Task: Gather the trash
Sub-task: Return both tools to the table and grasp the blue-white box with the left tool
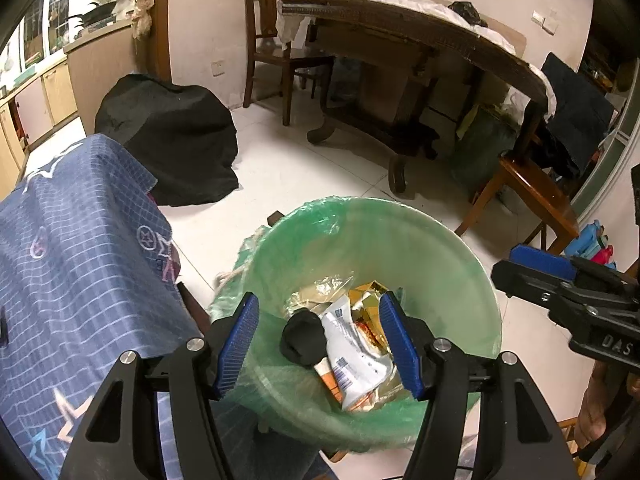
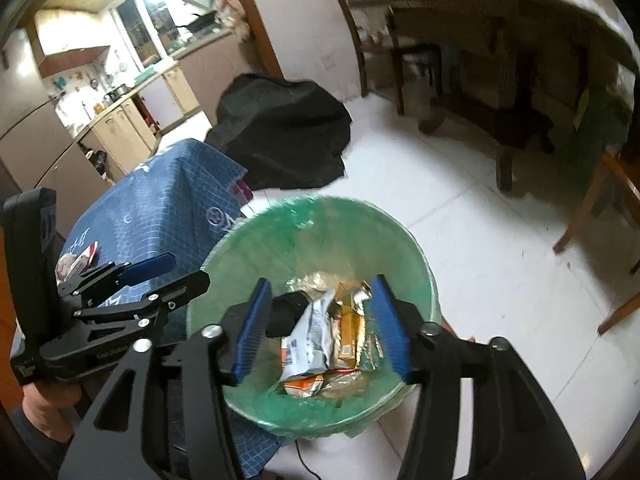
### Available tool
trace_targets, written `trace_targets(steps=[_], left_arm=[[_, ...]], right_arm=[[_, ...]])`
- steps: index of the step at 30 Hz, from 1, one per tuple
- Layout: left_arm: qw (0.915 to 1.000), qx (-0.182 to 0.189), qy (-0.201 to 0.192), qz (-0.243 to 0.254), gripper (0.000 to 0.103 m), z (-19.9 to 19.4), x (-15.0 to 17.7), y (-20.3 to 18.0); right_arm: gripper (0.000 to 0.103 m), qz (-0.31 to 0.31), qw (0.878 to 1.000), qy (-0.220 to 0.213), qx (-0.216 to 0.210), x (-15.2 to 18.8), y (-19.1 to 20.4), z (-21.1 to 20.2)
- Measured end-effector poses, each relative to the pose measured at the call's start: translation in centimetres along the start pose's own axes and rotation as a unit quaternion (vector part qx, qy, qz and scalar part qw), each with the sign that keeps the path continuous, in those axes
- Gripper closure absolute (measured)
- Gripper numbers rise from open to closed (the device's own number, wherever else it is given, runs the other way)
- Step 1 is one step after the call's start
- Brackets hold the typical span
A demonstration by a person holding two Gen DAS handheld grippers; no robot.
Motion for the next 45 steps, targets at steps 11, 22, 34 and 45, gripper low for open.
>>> trace_targets(steps=[11,22,34,45], left_arm=[[0.9925,-0.08,-0.069,-0.061,0.037,-13.5,5.9,14.7],[0.9149,-0.171,-0.093,-0.354,0.028,-28.1,20.5,38.3],[0.8433,-0.136,-0.092,-0.512,0.018,-27.5,23.4,46.8],[0.8615,-0.19,-0.089,-0.462,0.027,-25.2,20.7,46.1]], right_arm=[[0.018,-0.088,0.991,-0.076,-0.069,3.7,11.9,-3.6],[0.016,-0.131,0.982,-0.033,-0.135,6.8,21.1,-0.6],[0.016,-0.162,0.974,-0.021,-0.159,7.6,26.0,0.5],[0.016,-0.168,0.971,-0.005,-0.172,8.0,27.3,1.6]])
Point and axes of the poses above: each gripper's, at about its wrist camera, not at the fingertips, and z roughly the way its jaws point, y to its left, x to its underside, the point moved 5 cm from there along z, roughly the way its jaws point, and after that the axes turned 1 degree about -z, right-handed, at the moved point
